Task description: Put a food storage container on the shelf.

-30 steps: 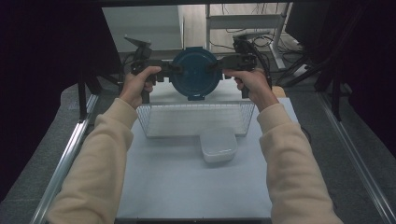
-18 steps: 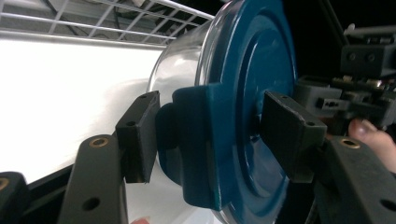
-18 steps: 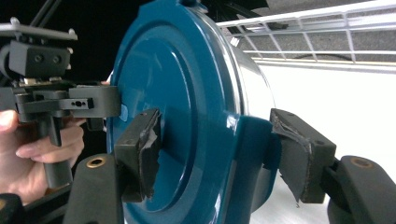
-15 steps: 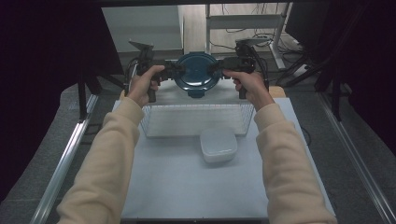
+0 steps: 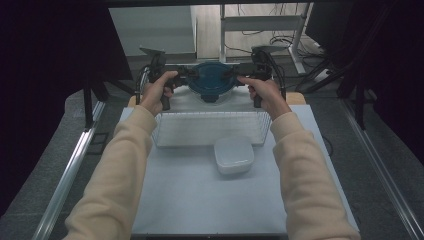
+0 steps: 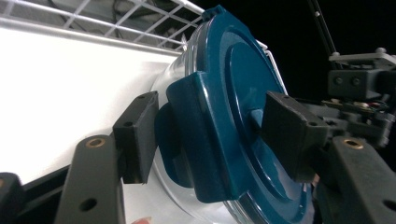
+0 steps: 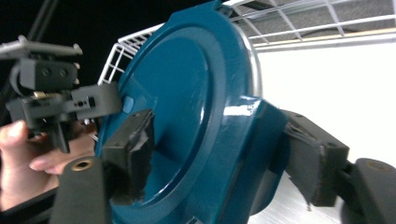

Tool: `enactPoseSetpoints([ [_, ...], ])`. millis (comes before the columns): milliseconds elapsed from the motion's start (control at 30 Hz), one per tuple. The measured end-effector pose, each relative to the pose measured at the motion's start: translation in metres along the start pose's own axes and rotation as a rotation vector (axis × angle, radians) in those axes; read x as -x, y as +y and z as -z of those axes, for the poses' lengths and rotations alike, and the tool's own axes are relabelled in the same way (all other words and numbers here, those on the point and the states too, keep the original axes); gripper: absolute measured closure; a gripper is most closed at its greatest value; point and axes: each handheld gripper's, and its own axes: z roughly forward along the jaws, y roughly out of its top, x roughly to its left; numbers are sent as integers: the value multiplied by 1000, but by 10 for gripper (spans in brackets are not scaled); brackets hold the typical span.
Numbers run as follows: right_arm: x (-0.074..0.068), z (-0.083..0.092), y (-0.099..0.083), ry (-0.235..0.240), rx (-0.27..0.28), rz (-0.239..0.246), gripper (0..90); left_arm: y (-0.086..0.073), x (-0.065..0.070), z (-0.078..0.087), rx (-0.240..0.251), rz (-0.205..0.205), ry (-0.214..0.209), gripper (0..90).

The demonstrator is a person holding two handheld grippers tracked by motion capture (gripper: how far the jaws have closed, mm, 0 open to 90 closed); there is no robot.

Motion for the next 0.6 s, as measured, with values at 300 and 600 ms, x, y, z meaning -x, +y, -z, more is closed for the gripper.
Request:
enactPoseSetpoints([
  [300, -36, 14, -15, -193, 45, 221, 112, -14, 25, 26, 122, -185, 125, 258],
  [600, -45, 55, -42, -165, 124, 329, 121, -55, 39, 62, 138, -338, 127, 257],
])
